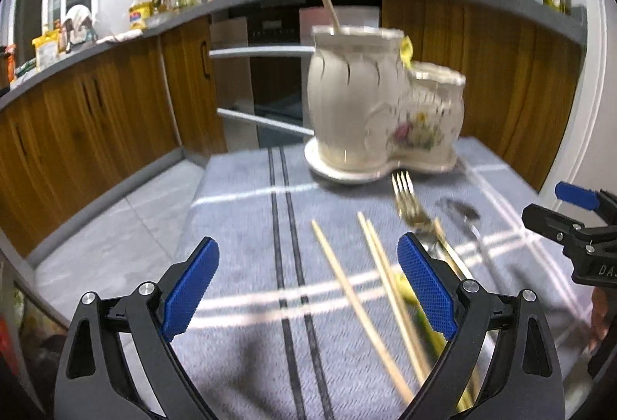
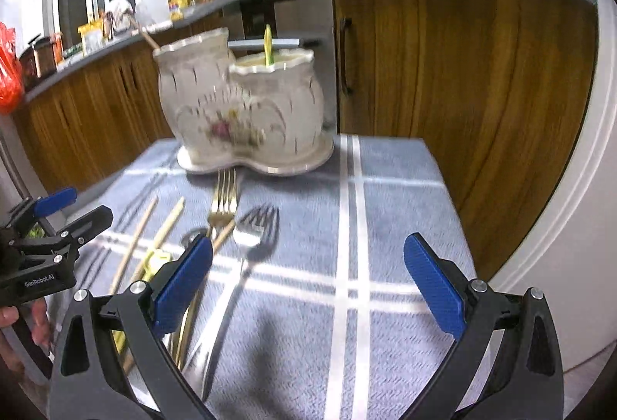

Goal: Organize utensils
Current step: 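Grasp another wooden chopstick with the left tool while the right tool grasps a silver fork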

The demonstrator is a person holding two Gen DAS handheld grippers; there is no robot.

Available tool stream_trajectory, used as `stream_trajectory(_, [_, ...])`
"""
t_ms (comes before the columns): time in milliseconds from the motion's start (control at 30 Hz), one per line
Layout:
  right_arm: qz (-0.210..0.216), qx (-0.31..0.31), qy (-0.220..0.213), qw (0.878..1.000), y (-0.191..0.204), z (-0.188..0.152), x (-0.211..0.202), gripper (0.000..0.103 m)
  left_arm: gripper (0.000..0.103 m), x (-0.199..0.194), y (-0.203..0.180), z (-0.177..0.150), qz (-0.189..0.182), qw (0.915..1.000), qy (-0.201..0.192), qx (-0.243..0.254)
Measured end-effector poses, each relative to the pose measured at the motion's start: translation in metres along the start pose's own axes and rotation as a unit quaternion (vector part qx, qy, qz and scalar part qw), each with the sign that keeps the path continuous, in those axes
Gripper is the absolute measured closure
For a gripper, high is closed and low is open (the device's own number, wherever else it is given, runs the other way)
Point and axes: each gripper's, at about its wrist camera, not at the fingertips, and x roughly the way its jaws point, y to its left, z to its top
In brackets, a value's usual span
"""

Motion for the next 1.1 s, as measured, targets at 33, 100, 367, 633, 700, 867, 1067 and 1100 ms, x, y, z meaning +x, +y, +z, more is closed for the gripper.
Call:
stream_trajectory(33, [0.002, 0.002, 0.007, 1.000, 0.000, -0.001, 0.002, 0.005, 0.011, 0.002, -0.001, -0.002, 0.000, 1.0000, 0.006, 0.002])
stream_trajectory(100, [0.008, 0.004, 0.015, 1.000, 0.001, -0.002, 0.004, 0.006, 0.012, 0.004, -0.001, -0.004, -0.003, 0.9998, 0.020, 0.006])
stream_trajectory(367, [0.043, 0.002, 0.064, 0.997, 0.014, -0.005, 0.021, 0.043, 0.049, 0.015, -0.002, -0.010, -0.038, 0.9969, 0.069, 0.007])
stream_trajectory(633, [0.048, -0.026, 0.078, 0.995, 0.032, -0.003, 0.029, 0.062, 0.069, 0.021, -0.011, -0.014, -0.065, 0.9932, 0.095, 0.019])
stream_trajectory(700, [0.047, -0.029, 0.083, 0.995, 0.034, -0.001, 0.032, 0.068, 0.073, 0.023, -0.014, -0.014, -0.060, 0.9932, 0.096, 0.026])
stream_trajectory(867, [0.045, -0.033, 0.094, 0.994, 0.037, 0.000, 0.041, 0.076, 0.087, 0.026, -0.017, -0.012, -0.047, 0.9933, 0.098, 0.038])
stream_trajectory(1067, [0.060, -0.028, 0.102, 0.993, 0.035, 0.003, 0.049, 0.088, 0.093, 0.033, -0.017, -0.007, -0.045, 0.9924, 0.098, 0.059])
stream_trajectory(1100, [0.070, -0.026, 0.101, 0.992, 0.034, 0.003, 0.049, 0.091, 0.093, 0.033, -0.016, -0.007, -0.047, 0.9922, 0.098, 0.061])
